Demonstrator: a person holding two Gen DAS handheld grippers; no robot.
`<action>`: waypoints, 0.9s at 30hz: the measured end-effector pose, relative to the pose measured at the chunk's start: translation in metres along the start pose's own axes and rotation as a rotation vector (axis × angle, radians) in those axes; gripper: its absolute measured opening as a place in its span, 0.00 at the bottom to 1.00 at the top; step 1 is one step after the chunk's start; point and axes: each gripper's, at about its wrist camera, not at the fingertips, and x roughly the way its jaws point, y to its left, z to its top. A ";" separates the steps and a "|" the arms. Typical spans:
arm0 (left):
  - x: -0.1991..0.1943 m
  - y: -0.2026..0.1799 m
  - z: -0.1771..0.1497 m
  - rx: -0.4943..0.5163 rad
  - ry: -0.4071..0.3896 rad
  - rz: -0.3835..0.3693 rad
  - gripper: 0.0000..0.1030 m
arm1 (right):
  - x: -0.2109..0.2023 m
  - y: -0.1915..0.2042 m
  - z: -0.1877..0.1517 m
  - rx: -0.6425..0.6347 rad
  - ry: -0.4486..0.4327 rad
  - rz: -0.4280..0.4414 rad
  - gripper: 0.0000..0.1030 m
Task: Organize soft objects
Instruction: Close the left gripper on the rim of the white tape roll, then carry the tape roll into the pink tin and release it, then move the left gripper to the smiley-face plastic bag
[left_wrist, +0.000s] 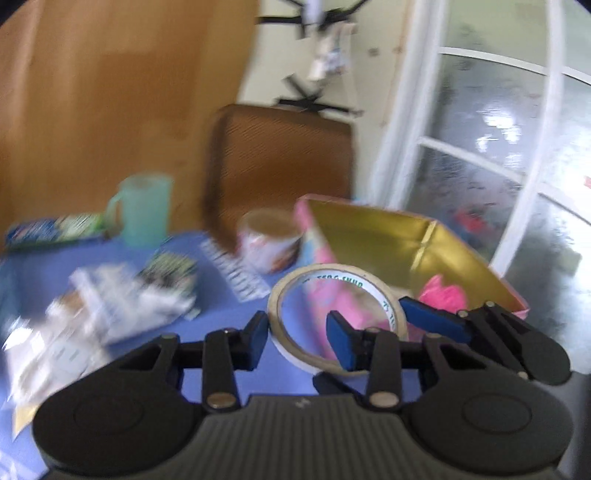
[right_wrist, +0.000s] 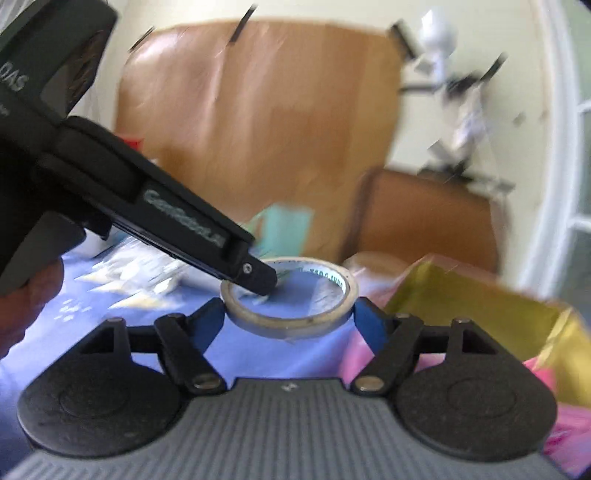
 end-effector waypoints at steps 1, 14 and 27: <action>0.006 -0.008 0.006 0.013 -0.004 -0.019 0.34 | -0.004 -0.008 0.001 0.006 -0.017 -0.030 0.76; 0.060 -0.058 0.023 0.094 -0.041 -0.070 0.56 | 0.025 -0.104 -0.026 0.234 0.082 -0.429 0.77; -0.036 0.088 -0.048 -0.138 -0.094 0.257 0.62 | 0.041 -0.034 0.010 0.343 0.124 0.101 0.49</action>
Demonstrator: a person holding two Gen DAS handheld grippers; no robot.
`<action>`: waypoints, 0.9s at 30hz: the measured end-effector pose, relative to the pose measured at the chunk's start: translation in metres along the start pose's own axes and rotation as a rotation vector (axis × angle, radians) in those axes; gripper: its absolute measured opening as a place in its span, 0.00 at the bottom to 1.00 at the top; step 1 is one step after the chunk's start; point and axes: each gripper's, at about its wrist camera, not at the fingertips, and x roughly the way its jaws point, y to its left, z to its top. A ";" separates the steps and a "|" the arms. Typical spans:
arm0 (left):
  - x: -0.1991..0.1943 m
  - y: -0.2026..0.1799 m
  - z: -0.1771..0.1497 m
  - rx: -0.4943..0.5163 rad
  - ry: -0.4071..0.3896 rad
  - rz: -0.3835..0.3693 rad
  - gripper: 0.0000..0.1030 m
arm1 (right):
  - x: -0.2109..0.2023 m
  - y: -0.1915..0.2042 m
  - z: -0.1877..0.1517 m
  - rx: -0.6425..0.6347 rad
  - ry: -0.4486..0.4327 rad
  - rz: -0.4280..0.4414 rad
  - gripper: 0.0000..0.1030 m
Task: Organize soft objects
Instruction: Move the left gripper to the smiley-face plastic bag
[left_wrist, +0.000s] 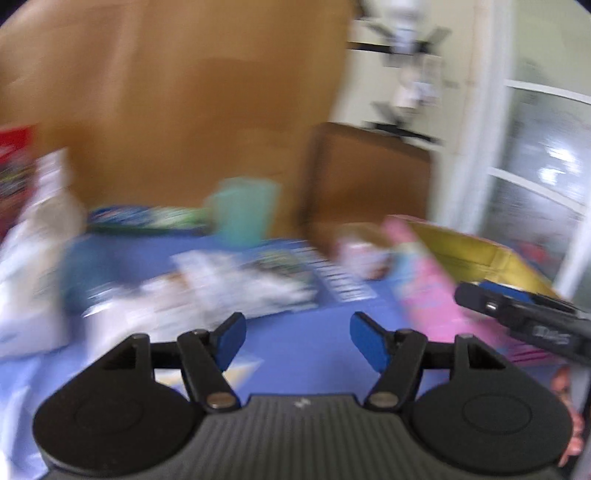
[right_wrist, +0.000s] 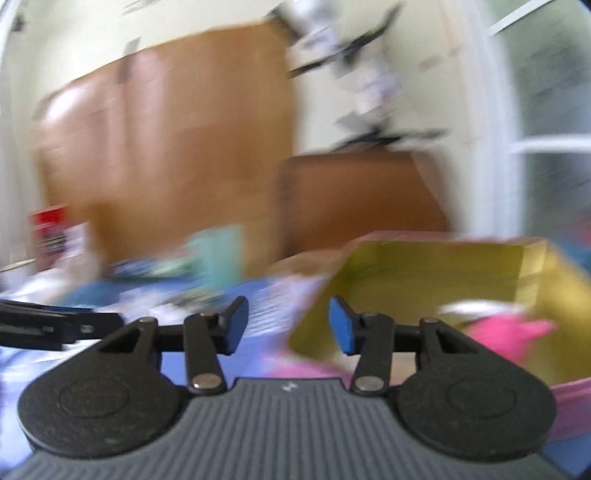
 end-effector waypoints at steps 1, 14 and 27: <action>-0.005 0.018 -0.003 -0.023 -0.001 0.046 0.62 | 0.012 0.009 0.000 0.012 0.053 0.060 0.49; 0.012 0.120 0.007 -0.259 0.080 0.134 0.72 | 0.154 0.087 -0.003 0.225 0.407 0.331 0.50; -0.005 0.079 -0.010 -0.253 0.123 -0.057 0.63 | 0.065 0.087 -0.014 0.064 0.315 0.259 0.29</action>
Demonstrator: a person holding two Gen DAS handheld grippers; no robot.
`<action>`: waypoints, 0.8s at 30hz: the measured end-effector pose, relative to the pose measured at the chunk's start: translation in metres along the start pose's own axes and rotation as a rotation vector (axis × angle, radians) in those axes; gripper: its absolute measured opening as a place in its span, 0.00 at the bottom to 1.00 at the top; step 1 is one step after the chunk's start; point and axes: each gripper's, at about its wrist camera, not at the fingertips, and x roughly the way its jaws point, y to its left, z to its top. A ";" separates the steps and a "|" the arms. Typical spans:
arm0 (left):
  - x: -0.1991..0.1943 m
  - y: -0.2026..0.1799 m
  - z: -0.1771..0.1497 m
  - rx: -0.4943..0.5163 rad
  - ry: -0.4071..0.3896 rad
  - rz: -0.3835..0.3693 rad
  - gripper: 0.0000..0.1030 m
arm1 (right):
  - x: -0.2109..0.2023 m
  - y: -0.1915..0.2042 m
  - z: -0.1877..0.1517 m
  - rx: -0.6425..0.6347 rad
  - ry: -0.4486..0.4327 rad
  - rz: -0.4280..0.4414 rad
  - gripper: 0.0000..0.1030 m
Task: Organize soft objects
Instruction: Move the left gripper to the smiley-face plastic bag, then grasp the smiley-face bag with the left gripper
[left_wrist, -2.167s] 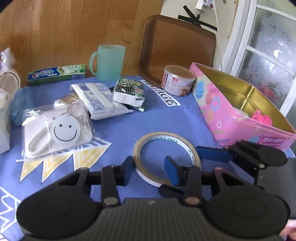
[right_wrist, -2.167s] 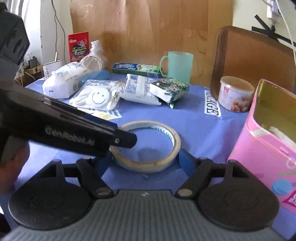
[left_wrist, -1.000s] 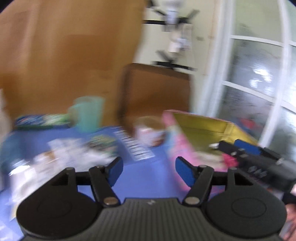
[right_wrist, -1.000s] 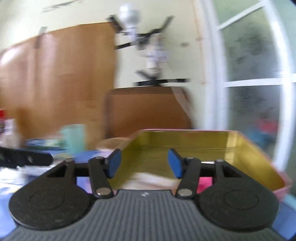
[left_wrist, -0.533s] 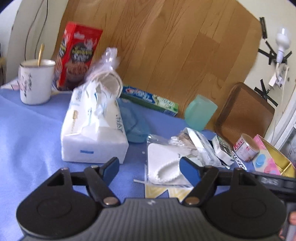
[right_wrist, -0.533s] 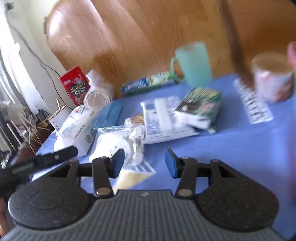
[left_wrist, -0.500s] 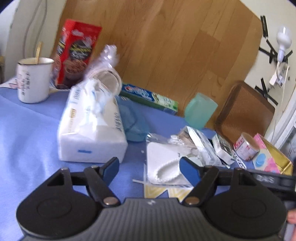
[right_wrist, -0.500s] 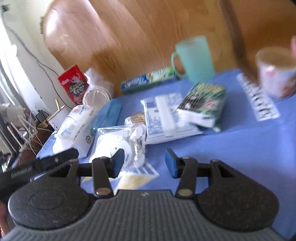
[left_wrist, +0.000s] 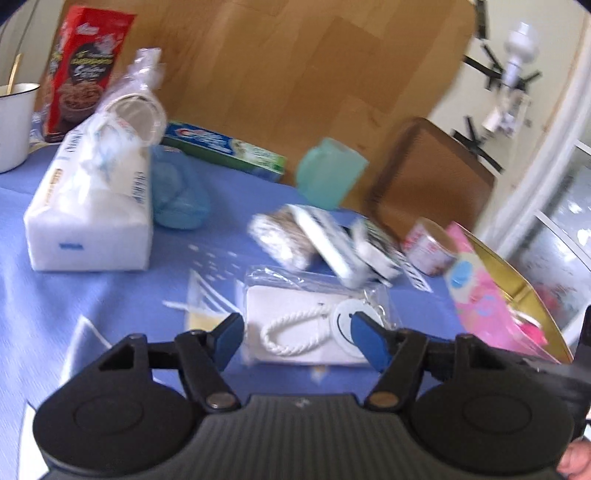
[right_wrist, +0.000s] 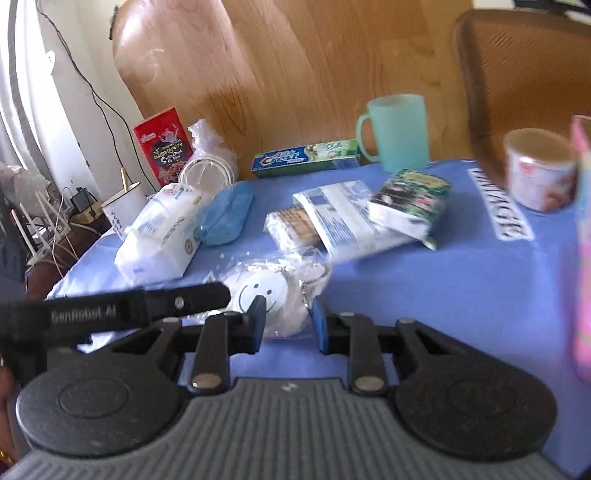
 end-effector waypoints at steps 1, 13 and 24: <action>-0.001 -0.006 -0.002 0.013 0.004 -0.012 0.64 | -0.008 -0.001 -0.005 0.003 -0.006 -0.006 0.29; -0.010 -0.023 -0.012 0.025 0.006 -0.037 0.76 | -0.063 -0.014 -0.044 -0.048 -0.059 -0.033 0.61; -0.010 -0.015 -0.002 -0.011 0.028 -0.055 0.81 | -0.043 0.005 -0.048 -0.259 -0.030 -0.041 0.88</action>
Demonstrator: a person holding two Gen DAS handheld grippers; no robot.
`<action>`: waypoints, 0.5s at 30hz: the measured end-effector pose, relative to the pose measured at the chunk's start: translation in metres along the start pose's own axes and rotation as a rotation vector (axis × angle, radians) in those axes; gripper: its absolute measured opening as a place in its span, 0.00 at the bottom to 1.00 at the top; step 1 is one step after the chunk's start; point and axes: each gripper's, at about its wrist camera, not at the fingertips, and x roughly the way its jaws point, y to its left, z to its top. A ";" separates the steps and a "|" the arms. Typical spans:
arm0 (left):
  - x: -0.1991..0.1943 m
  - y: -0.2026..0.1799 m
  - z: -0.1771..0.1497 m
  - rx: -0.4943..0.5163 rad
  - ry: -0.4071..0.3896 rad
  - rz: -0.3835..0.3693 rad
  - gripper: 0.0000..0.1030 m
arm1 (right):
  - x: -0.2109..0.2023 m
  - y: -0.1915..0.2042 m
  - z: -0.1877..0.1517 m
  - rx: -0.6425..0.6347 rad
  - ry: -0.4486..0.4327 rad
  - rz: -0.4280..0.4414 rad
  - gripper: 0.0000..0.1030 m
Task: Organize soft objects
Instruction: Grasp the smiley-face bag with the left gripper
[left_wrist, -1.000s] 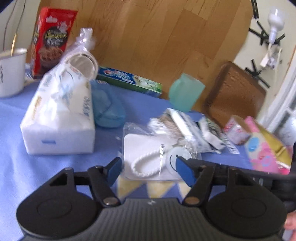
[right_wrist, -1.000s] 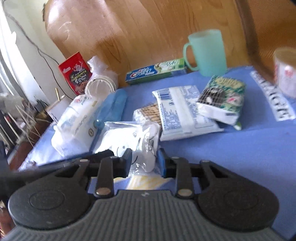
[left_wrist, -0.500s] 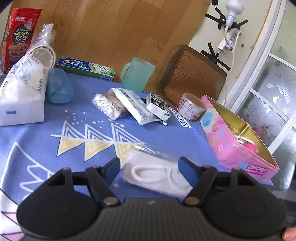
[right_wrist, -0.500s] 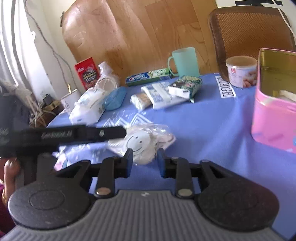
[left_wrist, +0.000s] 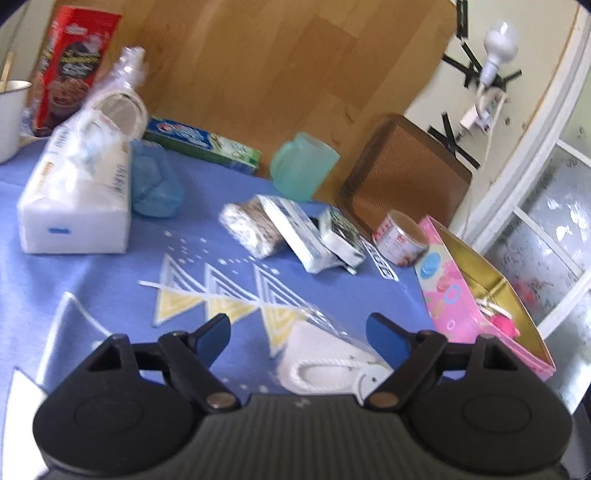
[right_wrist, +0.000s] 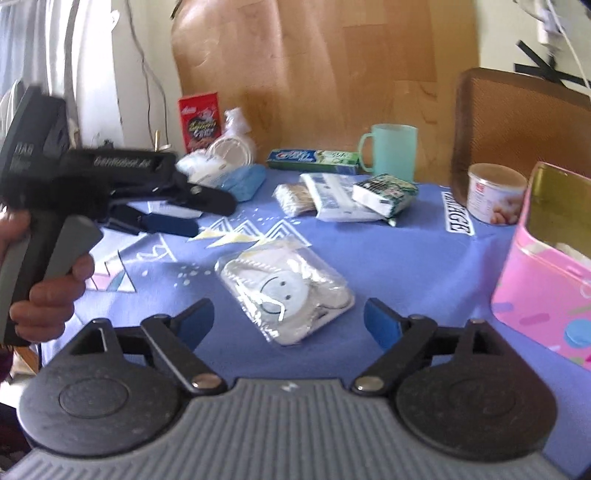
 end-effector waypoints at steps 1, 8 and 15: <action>0.005 -0.003 0.000 0.015 0.010 -0.003 0.81 | 0.003 0.002 0.000 -0.020 0.007 -0.010 0.88; 0.036 -0.026 -0.015 0.125 0.063 0.009 0.78 | 0.029 0.001 -0.001 -0.034 0.056 -0.025 0.67; 0.019 -0.036 -0.005 0.080 0.029 -0.054 0.77 | 0.015 0.002 0.002 -0.045 -0.021 -0.113 0.53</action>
